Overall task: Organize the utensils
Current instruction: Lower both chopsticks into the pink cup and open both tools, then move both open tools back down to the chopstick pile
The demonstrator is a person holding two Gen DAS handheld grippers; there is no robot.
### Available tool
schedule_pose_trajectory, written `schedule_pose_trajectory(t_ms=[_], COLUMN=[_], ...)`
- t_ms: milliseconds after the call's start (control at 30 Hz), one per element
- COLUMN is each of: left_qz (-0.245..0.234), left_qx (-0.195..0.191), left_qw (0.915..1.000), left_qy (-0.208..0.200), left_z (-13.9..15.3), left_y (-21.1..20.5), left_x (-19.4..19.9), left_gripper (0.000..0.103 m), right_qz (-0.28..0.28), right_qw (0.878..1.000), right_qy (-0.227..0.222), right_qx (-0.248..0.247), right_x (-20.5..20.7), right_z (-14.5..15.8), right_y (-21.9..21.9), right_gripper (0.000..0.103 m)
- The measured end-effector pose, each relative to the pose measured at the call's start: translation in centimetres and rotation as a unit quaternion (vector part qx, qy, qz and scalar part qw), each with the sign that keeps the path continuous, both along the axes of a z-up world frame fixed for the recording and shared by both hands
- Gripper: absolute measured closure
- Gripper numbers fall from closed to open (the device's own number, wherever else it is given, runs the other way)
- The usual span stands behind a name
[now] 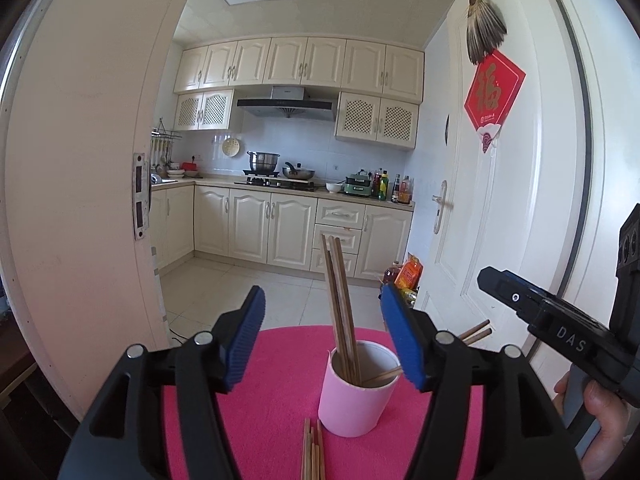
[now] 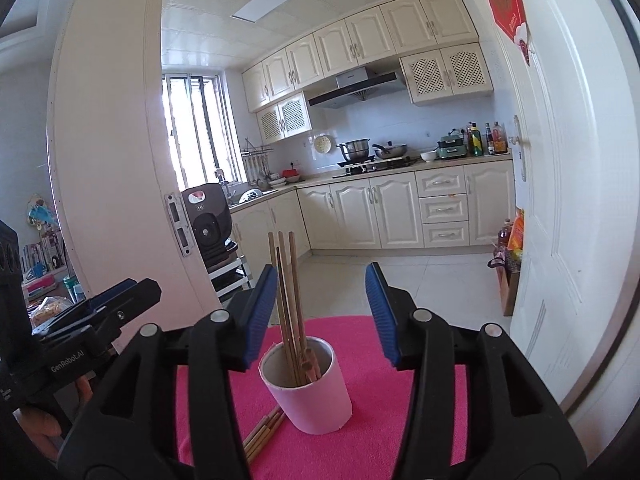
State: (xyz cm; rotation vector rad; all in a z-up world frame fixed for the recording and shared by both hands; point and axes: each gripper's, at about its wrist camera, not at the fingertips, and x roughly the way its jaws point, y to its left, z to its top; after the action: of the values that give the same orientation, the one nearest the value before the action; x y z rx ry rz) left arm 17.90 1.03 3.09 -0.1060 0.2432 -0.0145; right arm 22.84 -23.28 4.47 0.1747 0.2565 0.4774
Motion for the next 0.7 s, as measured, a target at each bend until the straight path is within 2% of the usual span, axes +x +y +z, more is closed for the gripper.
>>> schedule_pose_trajectory(t_ms=[233,367,700], left_qz=[0.002,-0.003,-0.023], left_qx=[0.017,0.017,0.016], left_qw=[0.9995,0.9982,0.9908], left_qy=[0.025,0.056,0.133], left_z=[-0.5,-1.5,-4.6], left_y=[-0.1,0.1,1.1], left_x=[-2.9,-3.8,-4.8], left_gripper=[0.039,0.039,0.039], right_qz=[-0.003,-0.002,0.006], right_qw=[1.000,0.999,0.995], right_qy=[0.025,0.035,0.087], right_qx=[-0.013,-0.029,-0.051], right_x=[-3.9,-5.6,-7.2], right_z=[-0.5,-1.2,-4.2], right_y=[0.6,1.2,2.9], right_gripper=[0.049,0.044,0.040])
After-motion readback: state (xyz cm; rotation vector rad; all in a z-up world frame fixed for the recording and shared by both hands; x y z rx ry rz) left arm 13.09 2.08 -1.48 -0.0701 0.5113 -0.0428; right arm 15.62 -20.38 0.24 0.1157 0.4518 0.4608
